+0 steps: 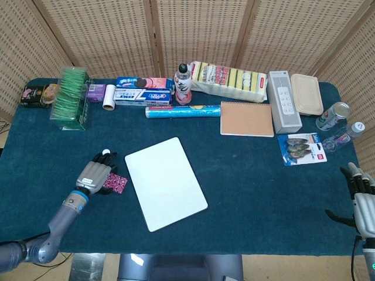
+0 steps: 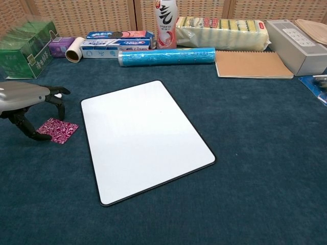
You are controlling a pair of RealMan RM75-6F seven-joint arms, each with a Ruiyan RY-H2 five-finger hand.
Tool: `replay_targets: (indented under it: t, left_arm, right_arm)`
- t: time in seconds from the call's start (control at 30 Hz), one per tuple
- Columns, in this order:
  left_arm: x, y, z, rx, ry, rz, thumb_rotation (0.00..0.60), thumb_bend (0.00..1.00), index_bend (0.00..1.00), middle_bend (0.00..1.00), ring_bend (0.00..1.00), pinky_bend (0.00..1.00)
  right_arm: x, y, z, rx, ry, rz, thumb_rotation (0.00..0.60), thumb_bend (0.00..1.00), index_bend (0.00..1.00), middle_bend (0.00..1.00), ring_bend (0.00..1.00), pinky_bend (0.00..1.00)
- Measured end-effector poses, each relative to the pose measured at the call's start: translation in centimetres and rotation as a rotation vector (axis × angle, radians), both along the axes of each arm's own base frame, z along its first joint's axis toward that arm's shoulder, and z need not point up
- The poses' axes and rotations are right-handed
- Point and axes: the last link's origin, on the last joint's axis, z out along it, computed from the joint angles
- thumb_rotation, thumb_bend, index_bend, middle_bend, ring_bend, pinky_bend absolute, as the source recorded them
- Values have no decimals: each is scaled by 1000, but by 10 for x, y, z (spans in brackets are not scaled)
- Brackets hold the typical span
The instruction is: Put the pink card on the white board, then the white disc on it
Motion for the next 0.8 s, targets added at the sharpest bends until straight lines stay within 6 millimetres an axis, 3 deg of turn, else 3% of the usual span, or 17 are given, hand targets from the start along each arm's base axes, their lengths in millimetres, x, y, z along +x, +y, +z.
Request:
replay_targets:
  t: [0.5,0.8]
  left_arm:
    - [1,-1,2,0,4,-2,600,214,371,0,0,47]
    - [1,-1,4,-10,12,7,600,148,370,0,0,47]
  right_arm:
    - [0,0,0,2,1,-3,600,0,34,0,0,0]
    - [-1,0,0,1,0,-5,600,0,34,0,0,0]
